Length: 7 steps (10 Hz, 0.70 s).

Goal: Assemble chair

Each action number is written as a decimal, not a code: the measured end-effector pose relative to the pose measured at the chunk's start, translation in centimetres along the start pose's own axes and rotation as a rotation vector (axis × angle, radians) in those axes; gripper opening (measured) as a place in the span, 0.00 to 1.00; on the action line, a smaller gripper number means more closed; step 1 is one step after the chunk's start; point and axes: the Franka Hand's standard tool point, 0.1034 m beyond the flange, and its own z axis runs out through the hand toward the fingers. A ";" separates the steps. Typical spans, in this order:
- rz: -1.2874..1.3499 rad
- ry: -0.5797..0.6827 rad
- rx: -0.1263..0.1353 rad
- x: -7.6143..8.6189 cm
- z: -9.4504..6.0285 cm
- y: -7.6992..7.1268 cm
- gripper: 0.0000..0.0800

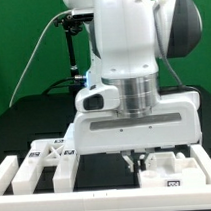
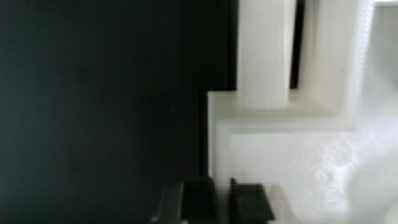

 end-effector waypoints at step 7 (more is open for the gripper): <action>-0.016 0.004 -0.008 0.2 0.6 0.1 0.37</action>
Offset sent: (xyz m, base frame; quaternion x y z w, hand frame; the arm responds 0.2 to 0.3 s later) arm 0.0137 0.0088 -0.0061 0.0098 0.0264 -0.0674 0.9973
